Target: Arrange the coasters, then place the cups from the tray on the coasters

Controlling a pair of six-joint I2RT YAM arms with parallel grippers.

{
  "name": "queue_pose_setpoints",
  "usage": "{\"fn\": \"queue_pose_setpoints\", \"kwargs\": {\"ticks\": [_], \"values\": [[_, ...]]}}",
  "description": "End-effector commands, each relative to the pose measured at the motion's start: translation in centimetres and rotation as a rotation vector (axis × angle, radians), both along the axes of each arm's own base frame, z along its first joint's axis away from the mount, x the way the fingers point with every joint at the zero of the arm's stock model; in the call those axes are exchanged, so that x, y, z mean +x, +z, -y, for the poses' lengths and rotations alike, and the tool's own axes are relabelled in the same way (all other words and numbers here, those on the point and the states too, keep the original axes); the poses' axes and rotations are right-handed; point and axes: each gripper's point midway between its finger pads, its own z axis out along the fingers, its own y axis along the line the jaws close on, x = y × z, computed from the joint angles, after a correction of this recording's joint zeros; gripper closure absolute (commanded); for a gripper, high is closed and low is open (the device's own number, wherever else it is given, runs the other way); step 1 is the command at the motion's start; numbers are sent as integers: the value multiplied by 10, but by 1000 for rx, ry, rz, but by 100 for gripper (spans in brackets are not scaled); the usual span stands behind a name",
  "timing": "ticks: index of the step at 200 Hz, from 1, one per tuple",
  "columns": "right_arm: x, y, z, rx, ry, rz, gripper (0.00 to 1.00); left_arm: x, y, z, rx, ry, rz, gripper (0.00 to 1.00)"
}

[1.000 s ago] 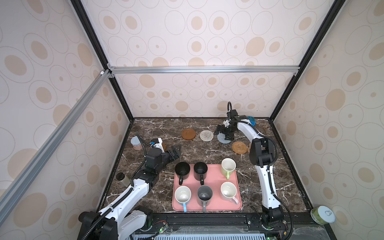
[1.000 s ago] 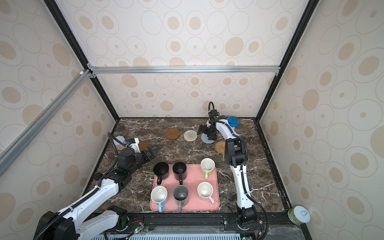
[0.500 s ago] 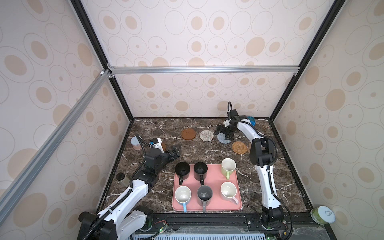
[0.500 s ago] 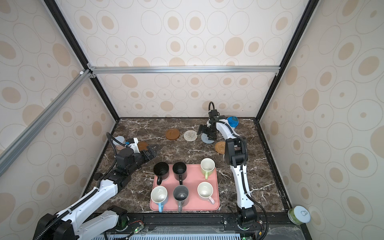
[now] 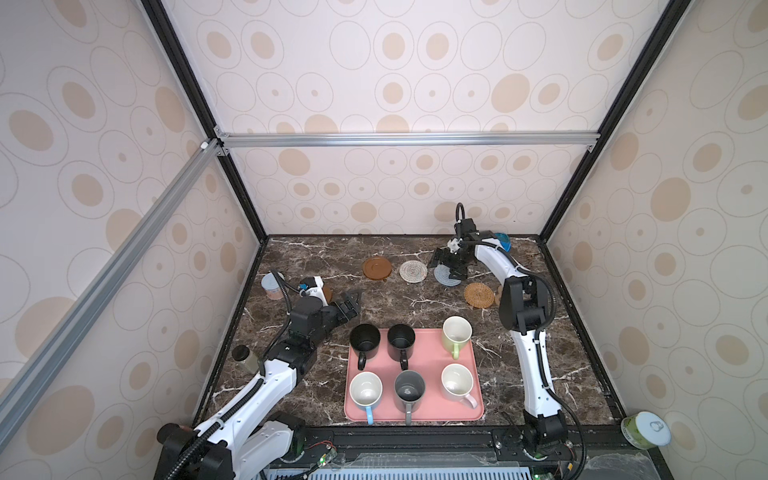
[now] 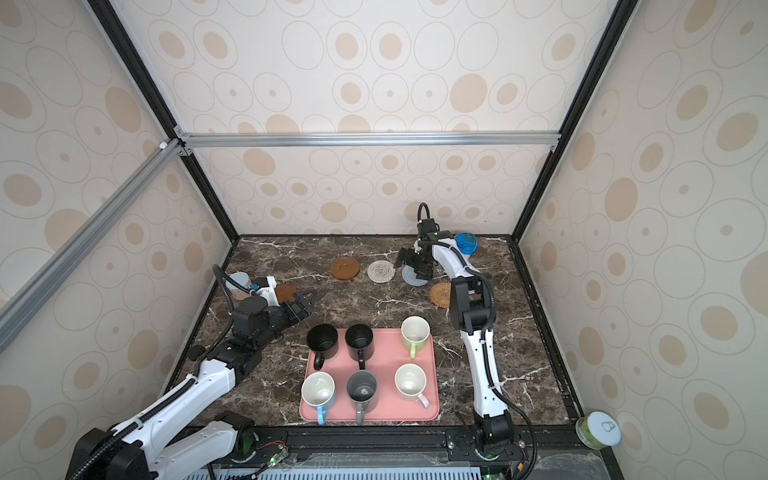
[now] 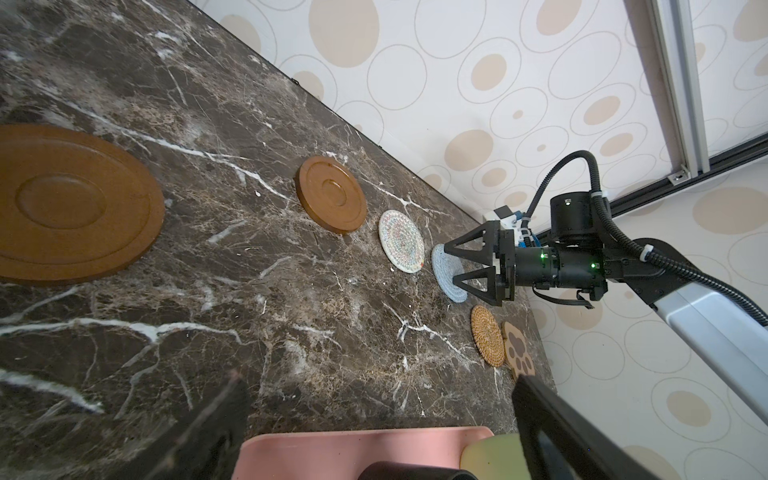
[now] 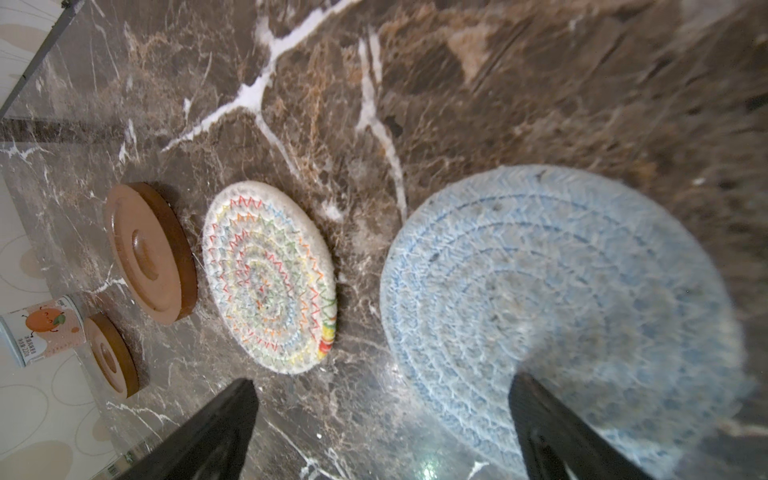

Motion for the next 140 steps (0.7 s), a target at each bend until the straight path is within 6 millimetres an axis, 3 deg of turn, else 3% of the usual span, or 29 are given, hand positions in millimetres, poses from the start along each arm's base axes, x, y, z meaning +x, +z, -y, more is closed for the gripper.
{"fn": "queue_pose_setpoints", "kwargs": {"ticks": [1,140], "values": [[-7,-25,4,-10,-13,-63,1,0,7,-5,-7,20,16,0],[-3,7,5,16,-8,-16,1,3,9,-1,-11,7,18,0]]}}
